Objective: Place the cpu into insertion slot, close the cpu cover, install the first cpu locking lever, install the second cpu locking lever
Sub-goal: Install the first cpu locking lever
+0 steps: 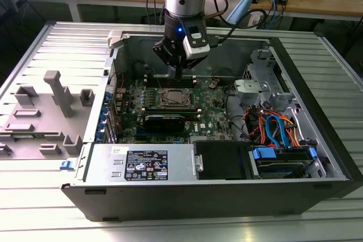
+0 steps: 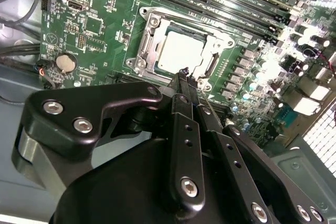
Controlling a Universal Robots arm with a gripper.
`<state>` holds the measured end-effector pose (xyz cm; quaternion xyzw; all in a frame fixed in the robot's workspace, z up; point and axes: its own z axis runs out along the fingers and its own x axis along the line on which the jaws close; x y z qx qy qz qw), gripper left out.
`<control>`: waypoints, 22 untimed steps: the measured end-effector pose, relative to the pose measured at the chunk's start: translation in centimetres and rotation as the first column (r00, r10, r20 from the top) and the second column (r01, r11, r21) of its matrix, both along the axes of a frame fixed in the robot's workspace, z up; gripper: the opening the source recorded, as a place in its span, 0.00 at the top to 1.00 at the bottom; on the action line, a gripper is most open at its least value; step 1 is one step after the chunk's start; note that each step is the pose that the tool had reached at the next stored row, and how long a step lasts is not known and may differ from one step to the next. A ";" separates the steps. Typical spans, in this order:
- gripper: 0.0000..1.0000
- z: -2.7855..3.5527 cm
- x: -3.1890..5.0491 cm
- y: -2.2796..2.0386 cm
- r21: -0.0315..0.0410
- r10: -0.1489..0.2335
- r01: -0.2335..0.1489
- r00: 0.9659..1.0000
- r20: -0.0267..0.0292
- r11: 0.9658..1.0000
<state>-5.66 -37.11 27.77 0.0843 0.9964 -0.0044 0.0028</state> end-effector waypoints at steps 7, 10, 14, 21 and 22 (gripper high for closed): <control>0.89 0.00 -0.02 0.00 0.000 0.141 -0.141 0.990 0.000 0.990; 0.89 0.00 -0.57 0.00 0.000 0.157 -0.157 0.988 0.000 0.988; 0.89 0.00 -1.14 0.00 0.000 0.162 -0.162 0.987 0.000 0.987; 0.89 -0.02 -1.45 0.00 0.000 0.245 -0.245 0.970 0.000 0.970; 0.89 -0.02 -1.75 0.00 0.000 0.245 -0.245 0.970 0.000 0.970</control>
